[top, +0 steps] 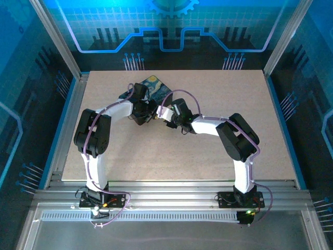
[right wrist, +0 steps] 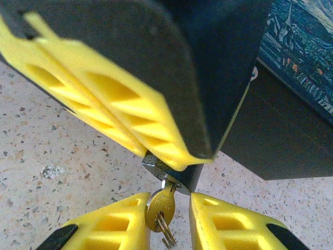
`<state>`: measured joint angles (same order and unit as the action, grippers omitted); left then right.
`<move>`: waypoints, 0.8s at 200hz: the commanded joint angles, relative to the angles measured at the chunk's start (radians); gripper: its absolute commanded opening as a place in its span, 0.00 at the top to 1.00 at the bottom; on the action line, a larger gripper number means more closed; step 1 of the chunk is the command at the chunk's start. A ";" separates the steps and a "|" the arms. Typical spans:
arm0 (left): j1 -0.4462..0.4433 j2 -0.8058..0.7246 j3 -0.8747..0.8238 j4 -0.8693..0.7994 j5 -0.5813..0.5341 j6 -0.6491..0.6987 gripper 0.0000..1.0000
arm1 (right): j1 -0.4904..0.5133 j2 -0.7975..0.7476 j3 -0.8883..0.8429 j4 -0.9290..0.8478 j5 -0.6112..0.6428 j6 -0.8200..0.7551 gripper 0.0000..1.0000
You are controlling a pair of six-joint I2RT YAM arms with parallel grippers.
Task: Unlock a padlock with a key
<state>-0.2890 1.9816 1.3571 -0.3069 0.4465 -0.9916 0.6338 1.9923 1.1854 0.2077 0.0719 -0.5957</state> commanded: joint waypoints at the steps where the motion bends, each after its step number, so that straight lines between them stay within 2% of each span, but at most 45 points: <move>1: 0.002 0.037 -0.059 -0.126 0.087 -0.076 1.00 | -0.002 0.023 0.037 0.056 -0.017 0.026 0.76; 44: 0.002 0.037 -0.068 -0.121 0.091 -0.082 1.00 | 0.014 0.030 0.051 0.057 -0.032 0.049 0.76; 72: 0.002 0.036 -0.071 -0.119 0.092 -0.084 1.00 | 0.012 0.026 0.063 0.055 -0.064 0.111 0.90; 89: 0.002 0.036 -0.073 -0.114 0.090 -0.085 1.00 | 0.002 0.018 0.077 0.029 -0.098 0.193 0.93; 122: 0.002 0.037 -0.083 -0.102 0.090 -0.095 1.00 | -0.041 -0.006 0.055 0.046 -0.242 0.421 0.97; 160: 0.002 0.039 -0.082 -0.098 0.091 -0.097 1.00 | -0.065 0.004 0.054 0.047 -0.360 0.583 0.98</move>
<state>-0.2840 1.9736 1.3323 -0.2584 0.4561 -0.9981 0.5816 2.0041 1.2118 0.1734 -0.1413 -0.1848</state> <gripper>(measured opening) 0.050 0.069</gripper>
